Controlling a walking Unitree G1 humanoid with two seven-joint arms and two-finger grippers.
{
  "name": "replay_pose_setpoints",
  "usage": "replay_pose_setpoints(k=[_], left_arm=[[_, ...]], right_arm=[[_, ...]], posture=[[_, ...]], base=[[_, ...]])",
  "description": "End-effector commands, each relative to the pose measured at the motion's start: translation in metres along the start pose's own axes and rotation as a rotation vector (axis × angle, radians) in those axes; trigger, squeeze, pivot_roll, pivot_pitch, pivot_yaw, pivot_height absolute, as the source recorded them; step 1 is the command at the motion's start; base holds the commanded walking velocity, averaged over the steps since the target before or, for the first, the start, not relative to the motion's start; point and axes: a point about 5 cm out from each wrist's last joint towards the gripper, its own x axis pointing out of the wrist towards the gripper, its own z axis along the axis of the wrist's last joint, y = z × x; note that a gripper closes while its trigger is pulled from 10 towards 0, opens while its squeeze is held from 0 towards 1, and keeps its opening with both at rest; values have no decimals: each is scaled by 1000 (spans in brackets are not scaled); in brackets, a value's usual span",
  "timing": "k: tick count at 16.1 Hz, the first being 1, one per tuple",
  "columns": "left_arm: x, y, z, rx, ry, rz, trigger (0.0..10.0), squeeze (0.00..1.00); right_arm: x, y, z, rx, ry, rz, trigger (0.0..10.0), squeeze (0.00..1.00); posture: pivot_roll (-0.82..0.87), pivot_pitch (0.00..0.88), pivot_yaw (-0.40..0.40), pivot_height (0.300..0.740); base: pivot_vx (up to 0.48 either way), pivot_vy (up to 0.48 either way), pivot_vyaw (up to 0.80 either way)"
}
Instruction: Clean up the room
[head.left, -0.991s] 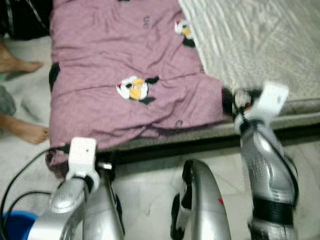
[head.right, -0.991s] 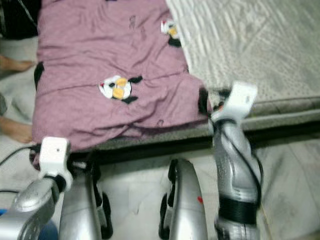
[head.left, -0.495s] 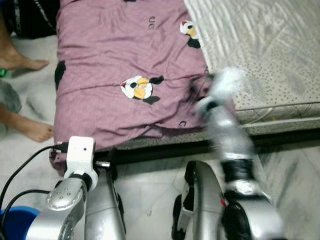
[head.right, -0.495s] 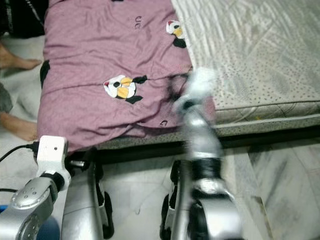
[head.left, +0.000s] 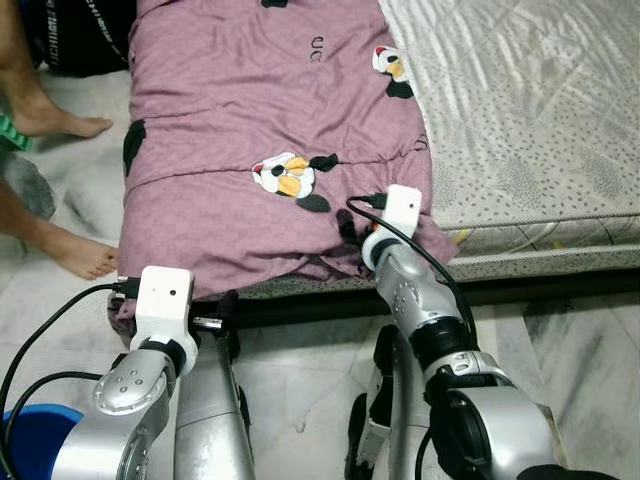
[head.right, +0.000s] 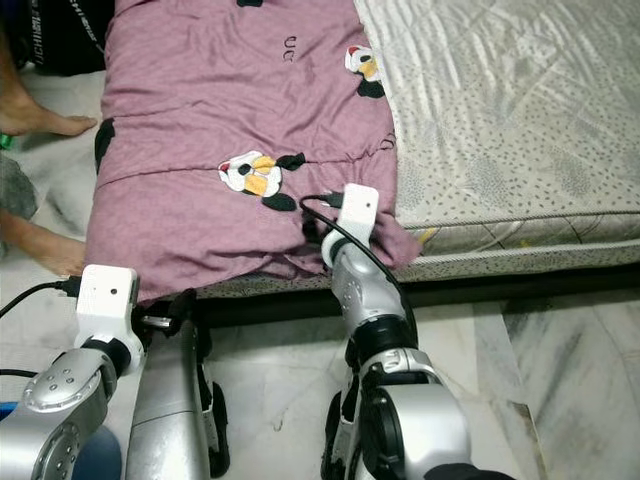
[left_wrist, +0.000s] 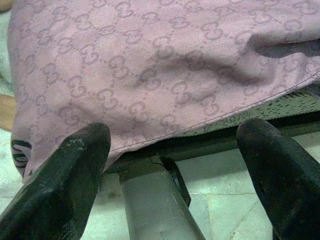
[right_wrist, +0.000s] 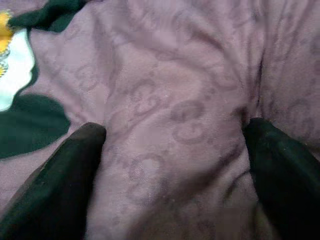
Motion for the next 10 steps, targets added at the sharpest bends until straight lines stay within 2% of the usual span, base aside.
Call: replay_pose_setpoints(k=[1,2,3,6,7,10], left_arm=[[0,1,-5,1,16,16,10000,0],[2,2,-4,1,10,20,10000,0],[3,4,-2,6,-2,31,10000,0],[6,8,-2,10,-12,47,10000,0],[8,8,-2,13,-12,48,10000,0],[10,10,-2,17,-16,52,10000,0]], right_arm=[[-7,-45,-21,76,20,-162,10000,0],[-7,-51,-9,85,-54,-155,10000,0],[-10,-58,3,40,-124,-149,10000,0],[-18,-76,18,-78,-229,-171,10000,0],[-21,-87,16,-80,-234,-203,10000,0],[-29,-102,8,-63,-201,-254,10000,0]], posture=[[166,239,-56,533],[163,235,-56,533],[157,228,-55,533],[150,215,-56,533],[150,206,-56,533],[150,195,-53,533]], base=[[0,0,0],[0,0,0],[0,0,0],[0,0,0],[0,0,0],[0,0,0]])
